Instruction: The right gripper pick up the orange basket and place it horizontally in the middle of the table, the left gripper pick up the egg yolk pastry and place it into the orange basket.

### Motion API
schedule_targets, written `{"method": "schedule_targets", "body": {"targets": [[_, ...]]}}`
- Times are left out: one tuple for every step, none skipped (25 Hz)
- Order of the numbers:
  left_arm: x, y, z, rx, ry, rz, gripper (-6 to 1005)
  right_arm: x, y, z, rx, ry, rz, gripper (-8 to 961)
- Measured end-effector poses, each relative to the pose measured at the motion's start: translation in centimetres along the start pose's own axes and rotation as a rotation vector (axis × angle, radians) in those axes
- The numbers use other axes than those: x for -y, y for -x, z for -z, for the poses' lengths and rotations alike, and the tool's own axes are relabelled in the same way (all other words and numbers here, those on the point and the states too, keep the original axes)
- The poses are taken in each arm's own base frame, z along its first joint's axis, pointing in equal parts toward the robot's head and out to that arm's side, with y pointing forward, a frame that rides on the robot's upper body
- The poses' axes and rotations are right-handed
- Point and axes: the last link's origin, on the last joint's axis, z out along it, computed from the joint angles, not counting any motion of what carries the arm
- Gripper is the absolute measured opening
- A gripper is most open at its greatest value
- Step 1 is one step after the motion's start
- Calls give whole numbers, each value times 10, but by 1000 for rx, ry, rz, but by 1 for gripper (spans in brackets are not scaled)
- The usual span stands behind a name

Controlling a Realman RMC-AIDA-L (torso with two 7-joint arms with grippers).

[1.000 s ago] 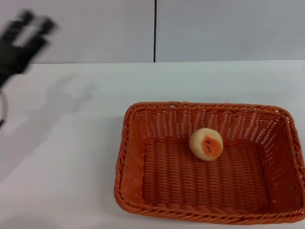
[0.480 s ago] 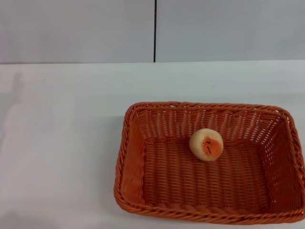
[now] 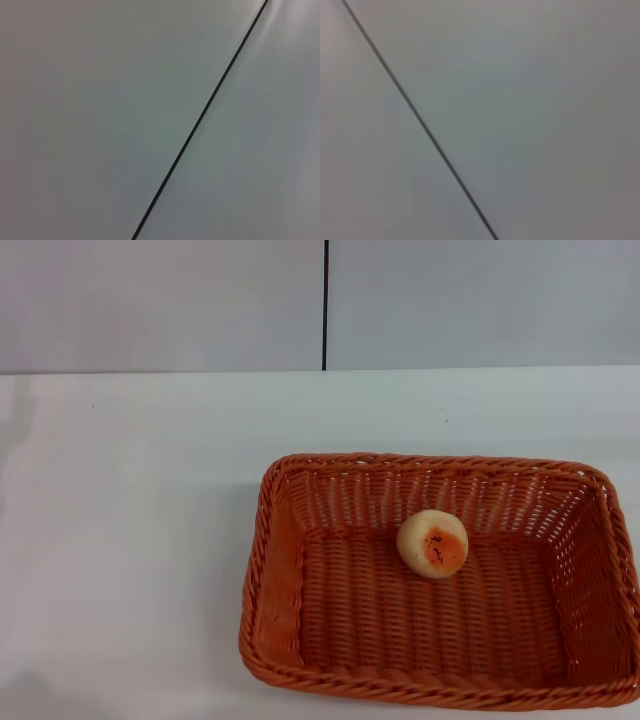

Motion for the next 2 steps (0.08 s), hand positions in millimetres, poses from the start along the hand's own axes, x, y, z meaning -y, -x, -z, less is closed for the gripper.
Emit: {"method": "schedule_targets", "body": {"targets": [[0, 0, 0, 0, 0, 0, 680, 0, 0, 0, 0, 0, 0, 528], [1, 0, -1, 3, -4, -1, 680, 1, -1, -2, -5, -9, -1, 528]]}}
